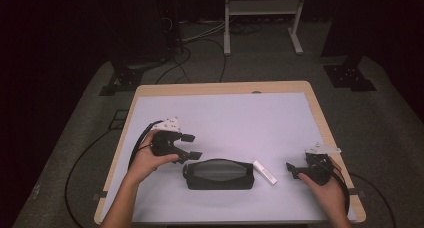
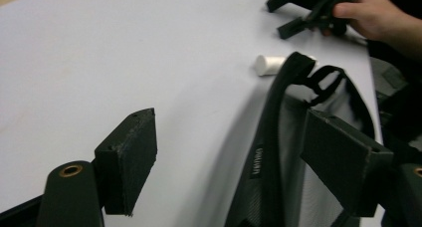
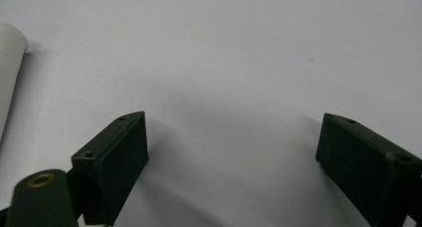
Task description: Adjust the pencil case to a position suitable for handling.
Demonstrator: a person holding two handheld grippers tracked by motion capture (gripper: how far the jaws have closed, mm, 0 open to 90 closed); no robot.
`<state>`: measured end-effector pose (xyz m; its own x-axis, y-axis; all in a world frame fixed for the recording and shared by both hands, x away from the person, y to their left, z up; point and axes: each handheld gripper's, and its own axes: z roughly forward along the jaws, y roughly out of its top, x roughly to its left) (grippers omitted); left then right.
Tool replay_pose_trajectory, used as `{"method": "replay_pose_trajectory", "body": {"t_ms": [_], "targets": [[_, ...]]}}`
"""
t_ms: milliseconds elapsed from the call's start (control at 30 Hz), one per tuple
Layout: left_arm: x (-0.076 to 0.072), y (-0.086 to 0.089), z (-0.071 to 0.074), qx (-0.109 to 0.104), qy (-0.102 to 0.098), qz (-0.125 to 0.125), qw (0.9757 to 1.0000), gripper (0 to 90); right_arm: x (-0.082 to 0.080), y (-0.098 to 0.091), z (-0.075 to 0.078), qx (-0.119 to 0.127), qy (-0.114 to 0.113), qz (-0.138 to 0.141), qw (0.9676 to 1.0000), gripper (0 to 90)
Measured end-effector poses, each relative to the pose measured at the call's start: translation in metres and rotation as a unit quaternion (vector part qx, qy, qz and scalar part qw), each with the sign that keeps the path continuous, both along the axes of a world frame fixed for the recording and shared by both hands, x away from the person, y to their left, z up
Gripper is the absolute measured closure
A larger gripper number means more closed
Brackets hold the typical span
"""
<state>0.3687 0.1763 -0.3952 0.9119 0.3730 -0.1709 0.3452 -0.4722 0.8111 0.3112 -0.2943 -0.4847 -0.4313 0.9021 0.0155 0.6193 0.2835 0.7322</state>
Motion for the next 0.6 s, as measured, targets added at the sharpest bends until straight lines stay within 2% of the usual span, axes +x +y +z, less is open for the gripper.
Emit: {"method": "replay_pose_trajectory", "body": {"t_ms": [67,233,367,567,600], "targets": [[0.001,0.003,0.000,0.008,-0.005,0.020,0.9997,20.8,0.000,0.000,0.000,0.000,0.000,0.000,1.0000,11.8],[0.005,0.013,-0.001,0.011,-0.009,0.050,0.9987,18.5,0.000,0.000,0.000,0.000,0.000,0.000,1.0000,11.8],[0.006,0.018,-0.001,0.013,-0.008,0.062,0.9980,17.6,0.000,0.000,0.000,0.000,0.000,0.000,1.0000,11.8],[0.010,0.027,-0.002,0.027,-0.012,0.092,0.9953,15.9,0.000,0.000,0.000,0.000,0.000,0.000,1.0000,11.8],[0.010,0.029,-0.003,0.033,-0.015,0.102,0.9941,15.4,0.000,0.000,0.000,0.000,0.000,0.000,1.0000,11.8]]}}
